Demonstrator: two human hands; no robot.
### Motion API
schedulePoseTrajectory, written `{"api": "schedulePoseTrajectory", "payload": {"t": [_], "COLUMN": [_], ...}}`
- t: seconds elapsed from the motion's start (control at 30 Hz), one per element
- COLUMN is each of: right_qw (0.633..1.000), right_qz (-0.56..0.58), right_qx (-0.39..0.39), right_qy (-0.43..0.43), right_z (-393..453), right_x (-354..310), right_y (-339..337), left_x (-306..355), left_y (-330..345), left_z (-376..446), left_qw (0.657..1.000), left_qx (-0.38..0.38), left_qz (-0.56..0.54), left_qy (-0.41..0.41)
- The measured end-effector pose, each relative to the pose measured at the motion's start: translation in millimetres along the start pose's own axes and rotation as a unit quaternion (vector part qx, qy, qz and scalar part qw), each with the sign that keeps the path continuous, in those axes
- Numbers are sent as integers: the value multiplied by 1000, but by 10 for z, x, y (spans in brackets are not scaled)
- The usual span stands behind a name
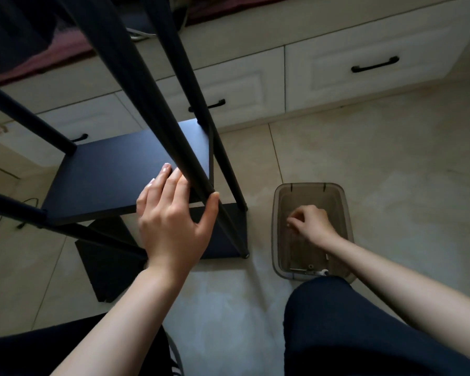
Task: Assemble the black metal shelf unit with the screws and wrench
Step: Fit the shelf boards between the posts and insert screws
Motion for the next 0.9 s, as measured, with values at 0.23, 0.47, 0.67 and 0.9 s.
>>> {"api": "schedulePoseTrajectory", "payload": {"t": [0.23, 0.47, 0.67, 0.9], "right_qw": [938, 927, 952, 934], "right_qz": [343, 372, 302, 356], "right_qx": [35, -34, -37, 8], "right_qy": [-33, -29, -6, -5], "right_z": [-264, -358, -316, -275], "right_x": [-870, -1469, -1695, -1924], "right_y": [-229, 38, 248, 293], "left_x": [52, 62, 41, -63], "left_y": [-97, -127, -99, -188], "left_z": [81, 154, 218, 370], "left_qw": [997, 989, 974, 963], "left_qx": [-62, -135, -212, -254], "left_qz": [40, 56, 75, 65], "left_qy": [22, 27, -9, -59]}}
Point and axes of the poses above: each hand's wrist, its own z-axis towards the middle knuckle, its own y-axis out of the palm, x = y × z, the point moved 7 cm from there along z, towards the middle knuckle
